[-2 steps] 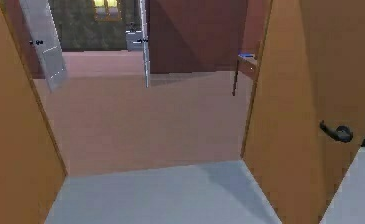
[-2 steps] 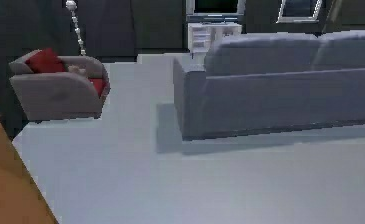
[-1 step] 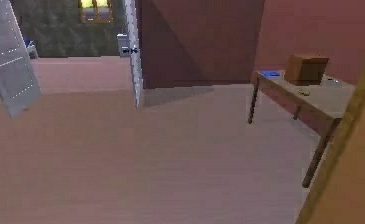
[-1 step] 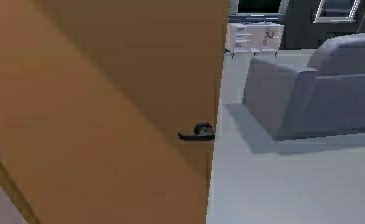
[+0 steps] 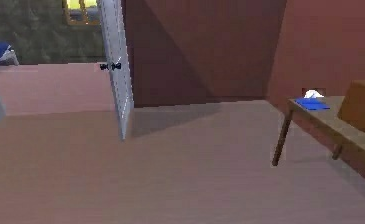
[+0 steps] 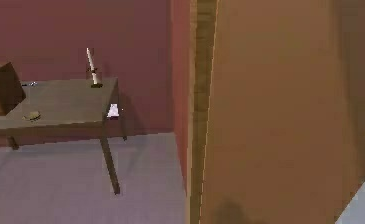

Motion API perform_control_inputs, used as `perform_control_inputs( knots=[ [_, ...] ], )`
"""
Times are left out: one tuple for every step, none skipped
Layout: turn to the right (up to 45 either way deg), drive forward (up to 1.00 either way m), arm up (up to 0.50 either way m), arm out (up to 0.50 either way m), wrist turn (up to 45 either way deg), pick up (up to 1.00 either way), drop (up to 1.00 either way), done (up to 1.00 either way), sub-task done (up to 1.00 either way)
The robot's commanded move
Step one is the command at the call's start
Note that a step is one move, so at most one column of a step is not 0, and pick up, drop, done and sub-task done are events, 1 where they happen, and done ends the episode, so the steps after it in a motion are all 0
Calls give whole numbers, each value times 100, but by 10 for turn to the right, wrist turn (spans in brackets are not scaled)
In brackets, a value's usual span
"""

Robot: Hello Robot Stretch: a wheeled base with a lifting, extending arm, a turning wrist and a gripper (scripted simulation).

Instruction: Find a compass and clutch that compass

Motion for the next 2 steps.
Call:
perform_control_inputs(
  knots=[
    [450, 0, 0, 0, 0, 0, 0, 0, 0],
    [30, 0, 0, 0, 0, 0, 0, 0, 0]
  ],
)
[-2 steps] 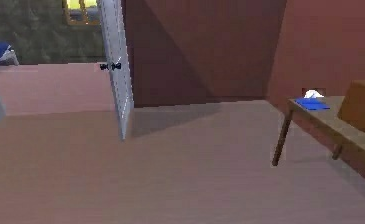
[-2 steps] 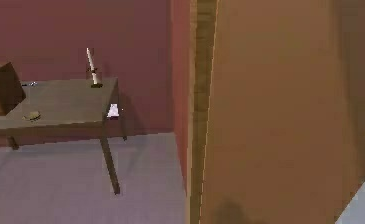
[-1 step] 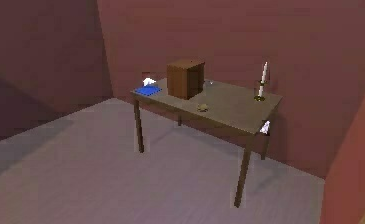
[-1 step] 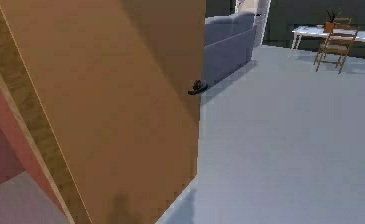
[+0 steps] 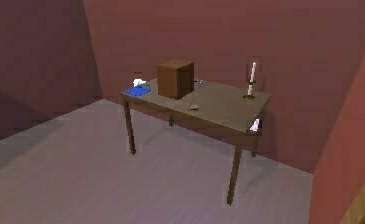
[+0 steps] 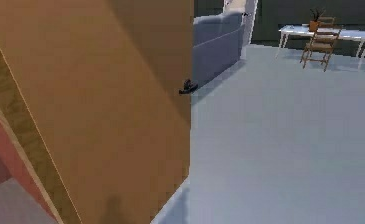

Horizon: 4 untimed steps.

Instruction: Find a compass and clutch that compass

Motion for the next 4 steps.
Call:
perform_control_inputs(
  knots=[
    [0, 50, 0, 0, 0, 0, 0, 0, 0],
    [-450, 0, 0, 0, 0, 0, 0, 0, 0],
    [-360, 0, 0, 0, 0, 0, 0, 0, 0],
    [450, 0, 0, 0, 0, 0, 0, 0, 0]
  ],
)
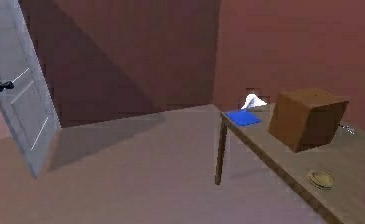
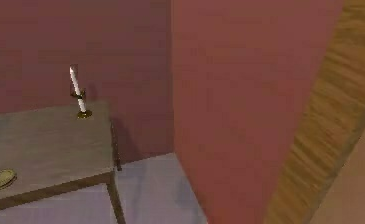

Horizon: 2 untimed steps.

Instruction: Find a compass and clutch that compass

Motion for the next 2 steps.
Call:
perform_control_inputs(
  knots=[
    [450, 0, 0, 0, 0, 0, 0, 0, 0],
    [30, 0, 0, 0, 0, 0, 0, 0, 0]
  ],
)
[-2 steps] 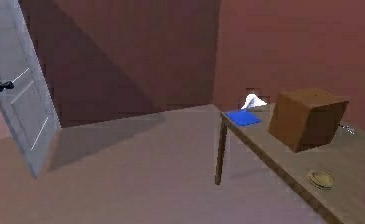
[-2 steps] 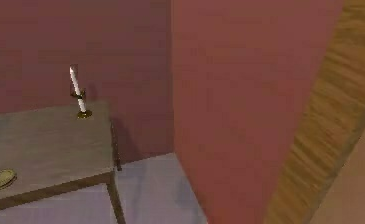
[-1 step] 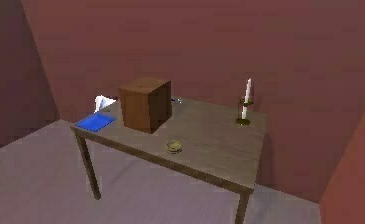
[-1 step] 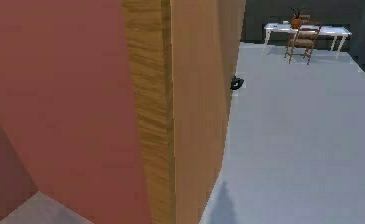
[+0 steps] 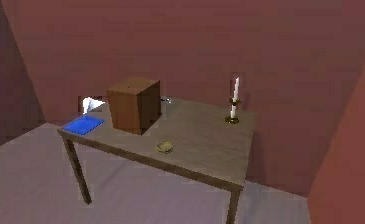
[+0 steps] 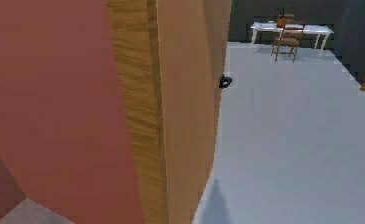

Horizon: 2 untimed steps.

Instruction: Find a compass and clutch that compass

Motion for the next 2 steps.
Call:
perform_control_inputs(
  knots=[
    [0, 50, 0, 0, 0, 0, 0, 0, 0],
    [-450, 0, 0, 0, 0, 0, 0, 0, 0]
  ],
)
